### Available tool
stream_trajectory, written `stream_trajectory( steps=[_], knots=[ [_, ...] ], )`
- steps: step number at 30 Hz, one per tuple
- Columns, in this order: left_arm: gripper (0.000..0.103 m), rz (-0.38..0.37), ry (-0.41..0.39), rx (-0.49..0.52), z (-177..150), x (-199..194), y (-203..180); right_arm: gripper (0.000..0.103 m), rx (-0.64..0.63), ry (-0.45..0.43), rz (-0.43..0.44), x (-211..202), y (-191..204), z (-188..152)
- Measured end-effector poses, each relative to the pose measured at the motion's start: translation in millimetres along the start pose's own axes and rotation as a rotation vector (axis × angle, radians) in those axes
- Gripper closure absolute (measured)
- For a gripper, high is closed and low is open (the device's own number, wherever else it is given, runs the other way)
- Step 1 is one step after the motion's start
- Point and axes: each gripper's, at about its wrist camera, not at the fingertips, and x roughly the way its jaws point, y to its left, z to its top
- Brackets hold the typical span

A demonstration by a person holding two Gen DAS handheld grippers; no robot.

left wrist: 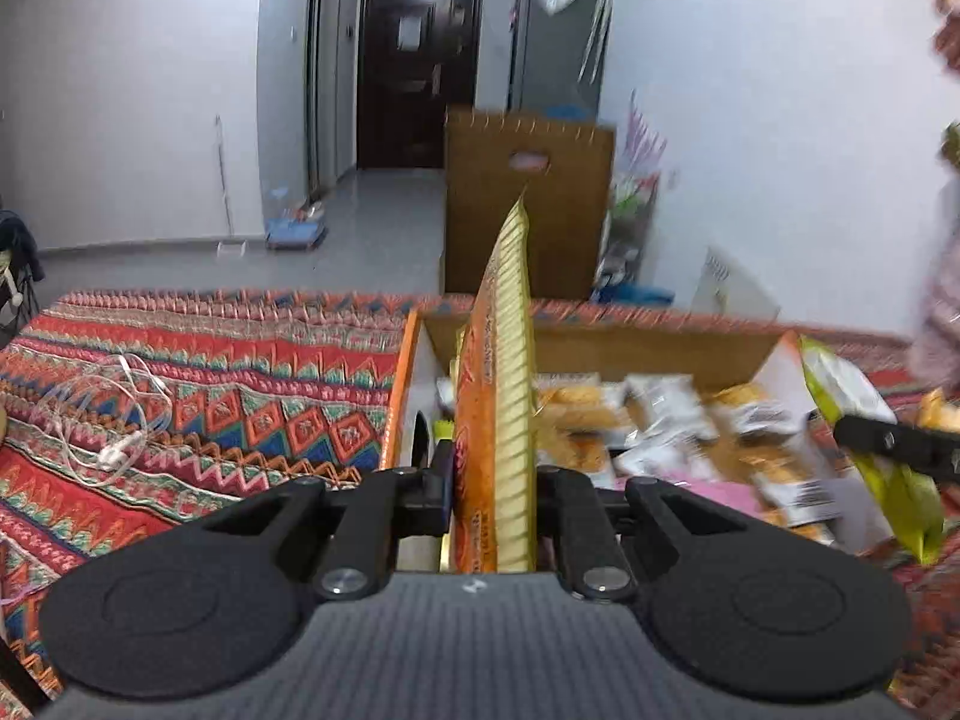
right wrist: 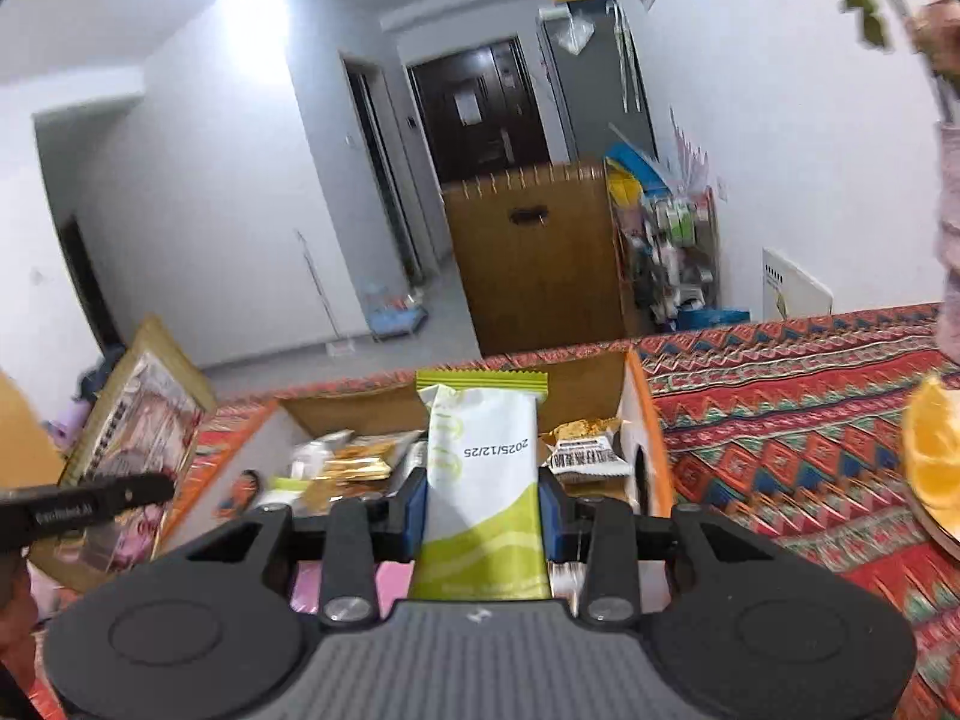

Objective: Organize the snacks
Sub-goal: 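Carry the orange packet and yellow-green bar into the box and open both tools, then withdraw both tools from the box toward the remaining packets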

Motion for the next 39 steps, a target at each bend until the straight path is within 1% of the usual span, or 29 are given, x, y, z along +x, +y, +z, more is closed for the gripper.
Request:
stream_trajectory(
  steps=[2, 4, 5, 6, 7, 9, 11, 12, 13, 15, 16, 17, 18, 19, 20, 22, 23, 27, 30, 33, 35, 37, 39],
  knots=[
    [0.086, -0.012, 0.002, 0.008, 2, 13, -4, 0.066, -0.009, 0.022, -0.035, 31, 3, 8],
    [0.07, -0.037, -0.026, 0.023, 3, 17, -10, 0.06, -0.013, 0.033, -0.08, 57, 6, 14],
    [0.048, -0.067, -0.023, 0.034, 4, 19, -14, 0.05, -0.003, 0.04, -0.095, 66, 7, 15],
    [0.039, -0.097, -0.005, 0.04, 4, 19, -16, 0.044, 0.011, 0.045, -0.106, 71, 6, 17],
    [0.038, -0.131, 0.004, 0.032, 3, 18, -15, 0.038, 0.02, 0.038, -0.11, 74, 5, 17],
    [0.037, -0.17, 0.015, 0.023, 1, 15, -12, 0.037, 0.014, 0.024, -0.111, 73, 4, 14],
    [0.036, -0.246, 0.04, 0.009, -2, 12, -8, 0.038, 0.011, 0.019, -0.118, 69, 1, 10],
    [0.033, -0.295, 0.053, 0.011, -3, 10, -8, 0.038, 0.012, 0.022, -0.12, 66, 0, 8],
    [0.029, -0.327, 0.062, 0.019, -3, 9, -11, 0.038, 0.017, 0.019, -0.118, 62, -2, 6],
    [0.005, -0.333, 0.019, 0.012, -1, 6, -17, 0.038, 0.014, 0.013, -0.107, 52, -2, 3],
    [0.002, -0.32, -0.03, 0.014, 1, 3, -19, 0.038, 0.004, 0.009, -0.102, 45, -2, 3],
    [0.002, -0.314, -0.059, 0.03, 4, 1, -23, 0.038, -0.004, 0.002, -0.102, 39, -2, 4],
    [0.002, -0.302, -0.061, 0.048, 7, 0, -25, 0.038, -0.014, -0.005, -0.105, 30, -1, 4],
    [0.002, -0.281, -0.05, 0.049, 11, -3, -28, 0.038, -0.027, -0.012, -0.109, 20, -1, 4],
    [0.002, -0.28, -0.053, 0.033, 14, -8, -26, 0.038, -0.043, -0.021, -0.108, 8, -1, 4],
    [0.0, -0.313, -0.086, 0.002, 16, -28, -20, 0.038, -0.074, -0.044, -0.103, -15, 0, 7],
    [0.0, -0.311, -0.094, -0.008, 16, -37, -16, 0.038, -0.085, -0.054, -0.102, -26, -1, 8],
    [0.0, -0.24, -0.095, 0.008, 4, -84, -6, 0.035, -0.142, -0.088, -0.084, -81, 2, -3],
    [0.0, -0.228, -0.109, 0.056, -17, -129, -5, 0.03, -0.204, -0.112, -0.059, -127, 11, -20],
    [0.0, -0.202, -0.131, 0.084, -46, -171, -4, 0.024, -0.263, -0.134, -0.032, -171, 20, -44],
    [0.0, -0.182, -0.148, 0.102, -69, -200, -5, 0.013, -0.282, -0.154, -0.025, -197, 25, -61],
    [0.0, -0.165, -0.179, 0.105, -93, -230, -3, 0.007, -0.285, -0.176, -0.029, -222, 28, -81],
    [0.0, -0.166, -0.189, 0.093, -113, -252, 0, 0.006, -0.305, -0.187, -0.035, -242, 32, -100]
  ],
)
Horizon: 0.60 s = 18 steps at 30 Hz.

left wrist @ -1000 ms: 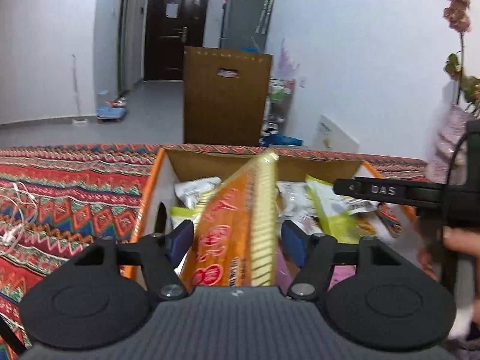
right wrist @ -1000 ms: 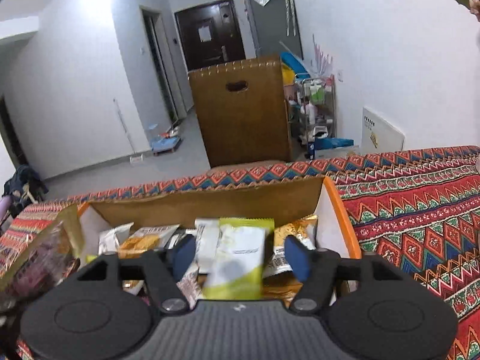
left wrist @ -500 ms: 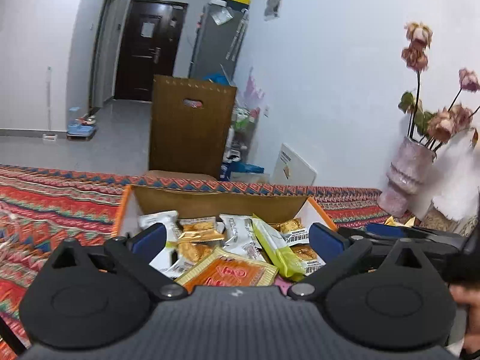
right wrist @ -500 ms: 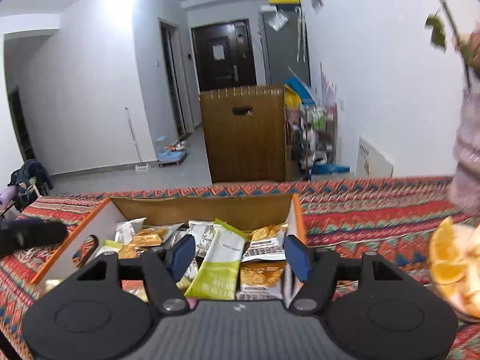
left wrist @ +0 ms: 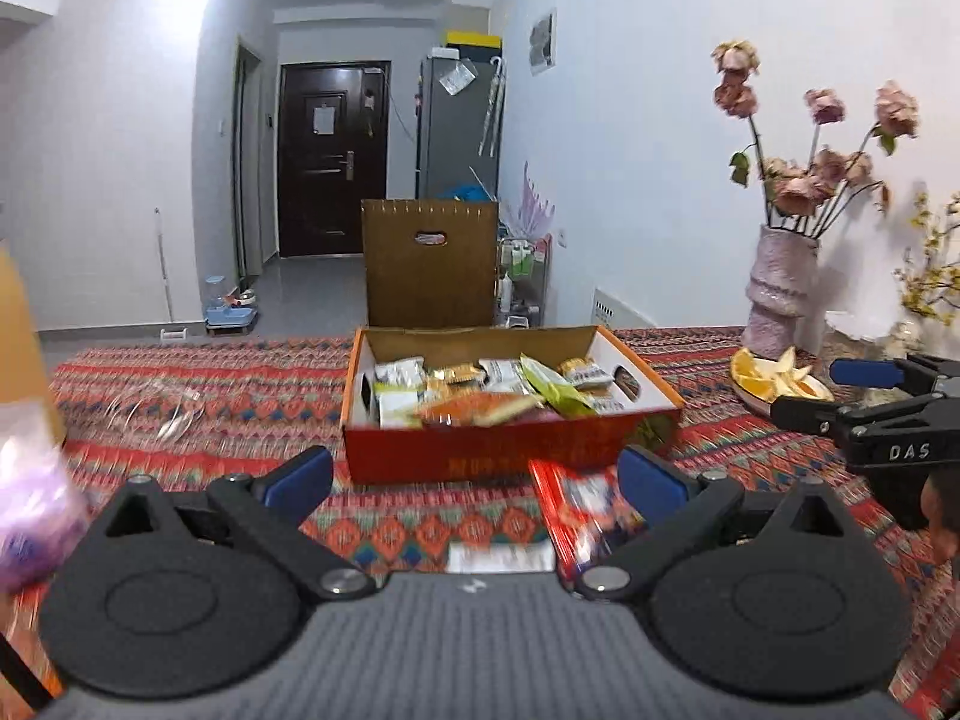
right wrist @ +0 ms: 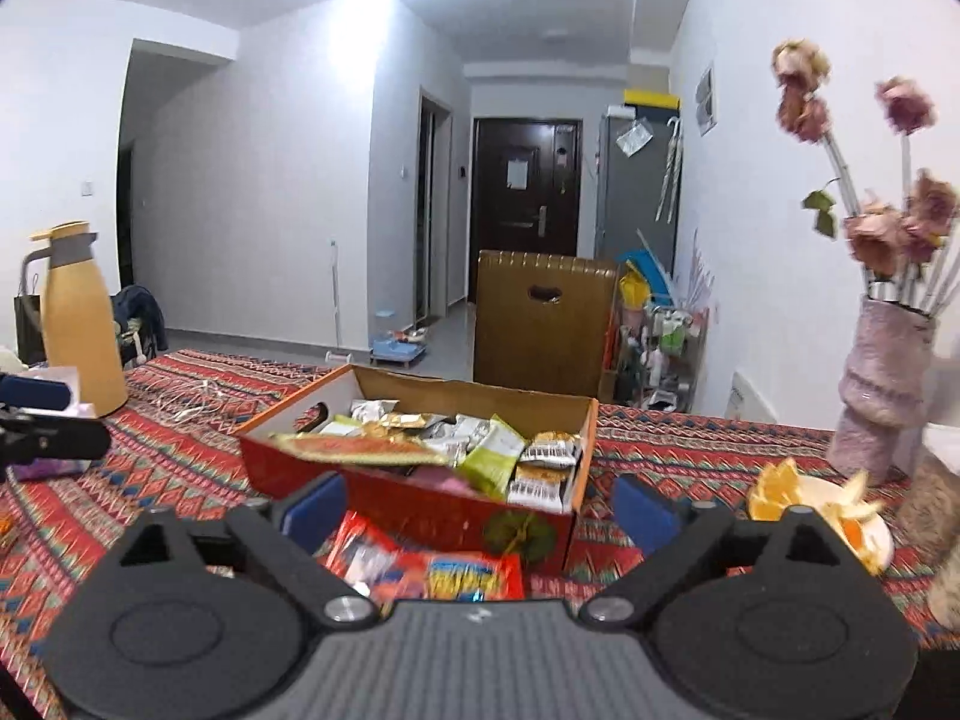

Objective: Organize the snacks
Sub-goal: 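Withdraw both tools from the box toward the remaining packets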

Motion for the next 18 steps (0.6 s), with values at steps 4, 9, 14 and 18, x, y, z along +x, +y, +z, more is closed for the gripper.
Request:
stream_trajectory(
  steps=[4, 9, 14, 18],
  knots=[
    [0.0, -0.009, 0.01, -0.042, -31, -42, -7, 0.003, -0.04, 0.011, 0.003, -43, 19, -35],
    [0.0, 0.034, 0.073, -0.057, -73, -71, -14, 0.0, -0.067, 0.039, -0.03, -81, 41, -77],
    [0.0, 0.02, 0.146, -0.08, -106, -84, -15, 0.0, 0.002, 0.098, -0.036, -108, 47, -114],
    [0.0, 0.015, 0.181, -0.084, -120, -84, -16, 0.0, -0.012, 0.151, -0.057, -115, 48, -133]
  ],
)
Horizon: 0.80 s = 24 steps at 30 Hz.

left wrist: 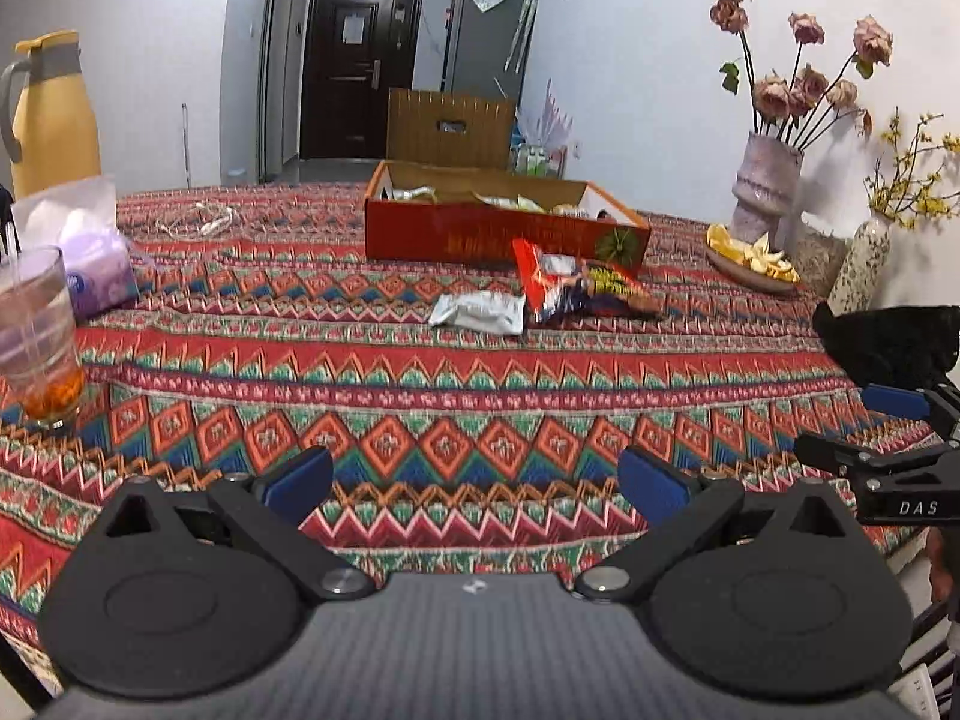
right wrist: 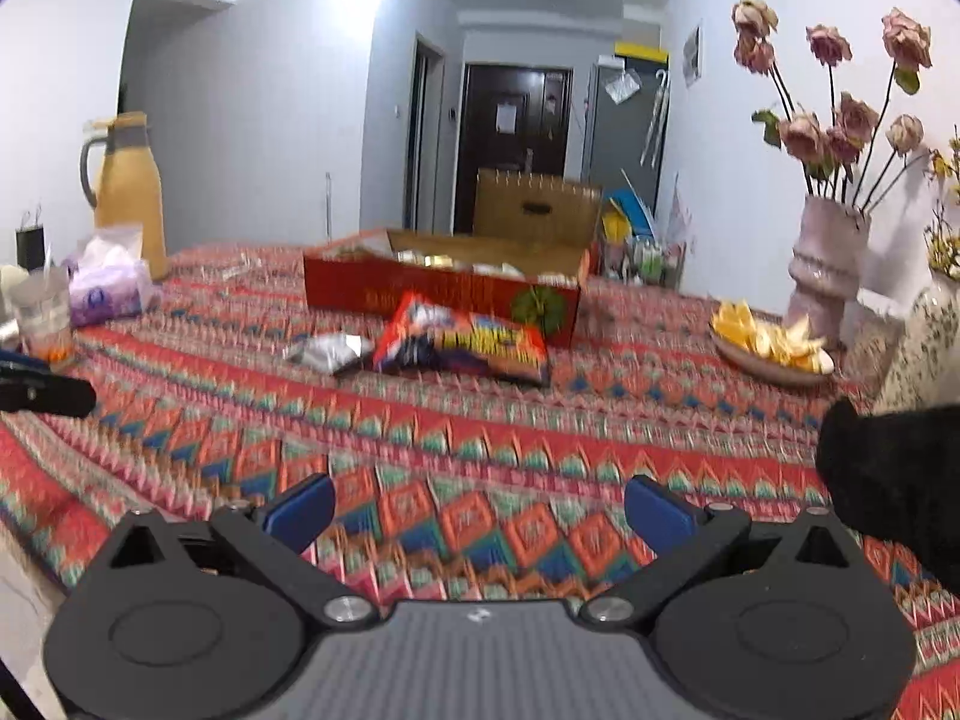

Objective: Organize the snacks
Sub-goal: 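Withdraw both tools from the box toward the remaining packets, then grasp a white packet with the left tool while the right tool grasps the red-blue chip bag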

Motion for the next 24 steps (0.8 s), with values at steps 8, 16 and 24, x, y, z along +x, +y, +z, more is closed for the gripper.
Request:
stream_trajectory(
  steps=[8, 16, 24],
  knots=[
    [0.0, -0.002, 0.006, 0.027, 7, 15, 0, 0.0, 0.011, 0.026, -0.029, 8, -7, -2],
    [0.0, 0.029, 0.013, 0.313, 31, 87, 5, 0.0, -0.084, 0.051, -0.041, 49, -16, 23],
    [0.001, -0.055, 0.002, 0.519, 73, 186, 10, 0.0, -0.214, 0.068, -0.012, 122, -23, 66]
  ],
)
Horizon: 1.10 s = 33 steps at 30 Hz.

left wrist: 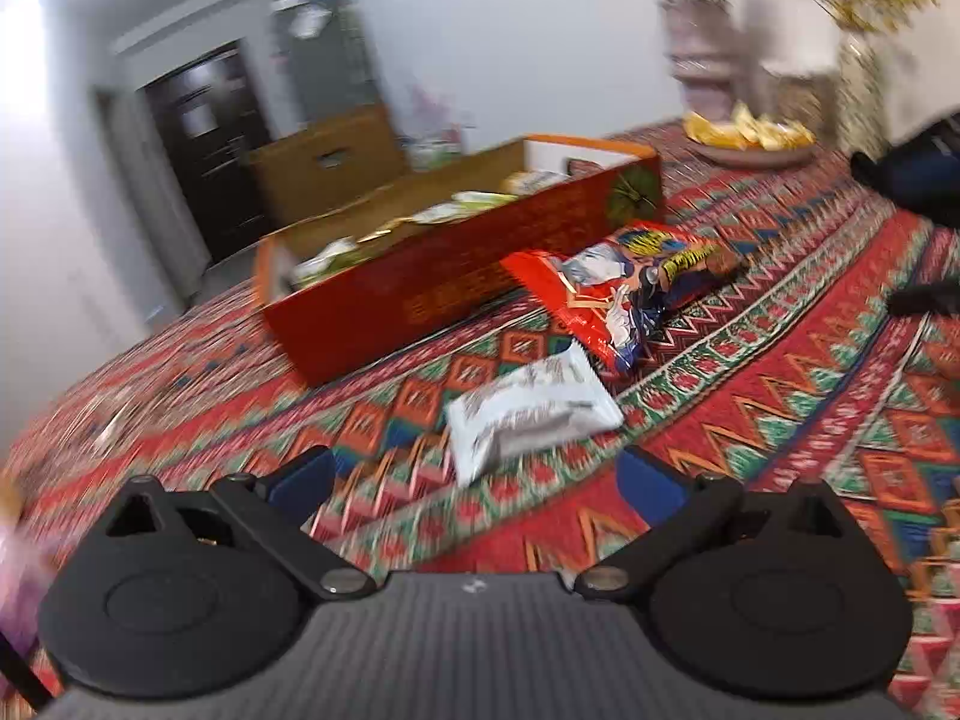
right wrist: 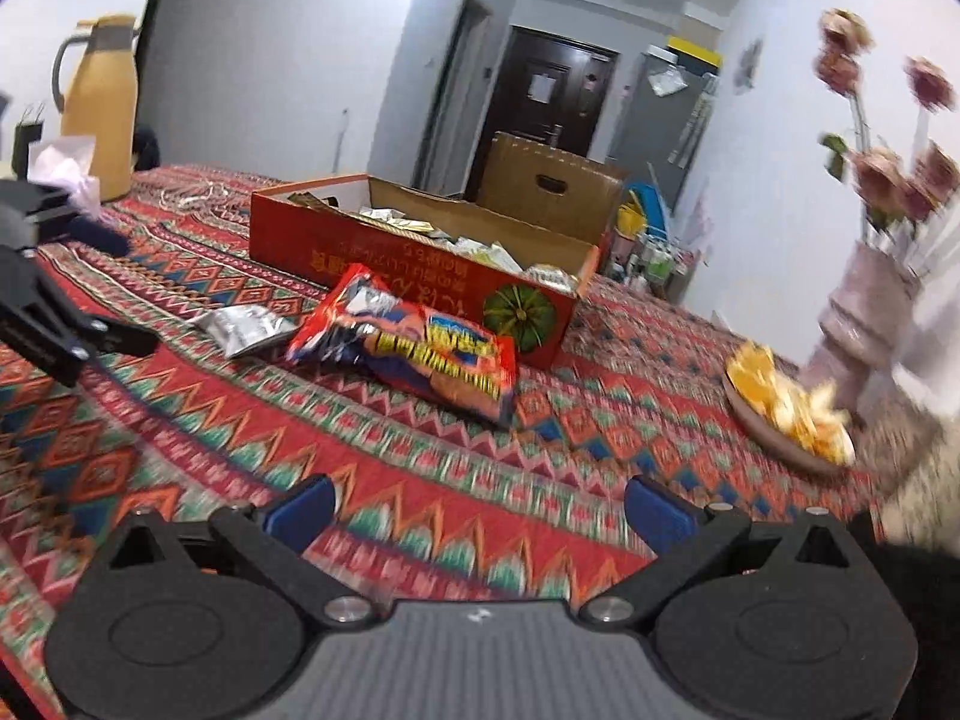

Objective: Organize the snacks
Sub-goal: 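Grasp a white packet with the left tool while the right tool grasps the red-blue chip bag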

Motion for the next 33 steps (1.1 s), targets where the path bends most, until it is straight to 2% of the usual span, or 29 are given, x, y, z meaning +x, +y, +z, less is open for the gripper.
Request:
stream_trajectory(
  steps=[2, 4, 8, 10, 13, 14, 15, 17, 21, 24, 25, 27, 29, 31, 32, 33],
  knots=[
    [0.002, -0.033, 0.015, 0.058, 6, 22, 2, 0.0, -0.032, 0.002, 0.023, 19, -3, 13],
    [0.003, -0.043, 0.028, 0.074, 12, 42, 3, 0.0, -0.067, 0.004, 0.049, 39, -4, 25],
    [0.003, -0.084, 0.023, 0.032, 22, 66, 12, 0.0, -0.151, -0.014, 0.131, 74, -3, 47],
    [0.003, -0.105, 0.027, 0.0, 25, 73, 17, 0.0, -0.212, -0.039, 0.198, 88, 0, 56],
    [0.025, -0.183, 0.029, -0.094, 23, 79, 28, 0.0, -0.281, -0.067, 0.3, 109, 8, 68],
    [0.043, -0.227, 0.033, -0.136, 22, 79, 32, 0.0, -0.307, -0.069, 0.334, 115, 9, 72],
    [0.052, -0.249, 0.035, -0.164, 22, 78, 36, 0.001, -0.336, -0.076, 0.372, 121, 11, 74],
    [0.062, -0.185, 0.054, -0.166, 24, 74, 34, 0.001, -0.375, -0.086, 0.47, 132, 12, 79],
    [0.062, -0.148, 0.076, -0.198, 18, 63, 36, 0.002, -0.383, -0.03, 0.597, 156, 8, 84],
    [0.062, -0.11, 0.089, -0.235, 12, 50, 36, 0.005, -0.251, 0.026, 0.673, 170, -7, 78],
    [0.062, -0.099, 0.089, -0.256, 11, 45, 36, 0.008, -0.212, 0.036, 0.676, 169, -12, 73],
    [0.062, -0.084, 0.078, -0.302, 9, 32, 39, 0.014, -0.184, 0.031, 0.626, 158, -16, 60],
    [0.062, -0.052, 0.062, -0.347, 4, 18, 40, 0.028, -0.141, 0.042, 0.564, 144, -22, 48],
    [0.062, -0.043, 0.054, -0.398, -1, 6, 41, 0.037, -0.035, 0.038, 0.503, 130, -28, 36],
    [0.062, -0.04, 0.056, -0.417, -4, 1, 40, 0.044, -0.003, 0.039, 0.48, 121, -29, 30],
    [0.062, -0.03, 0.061, -0.427, -6, -2, 38, 0.045, 0.016, 0.033, 0.454, 111, -26, 24]
  ],
)
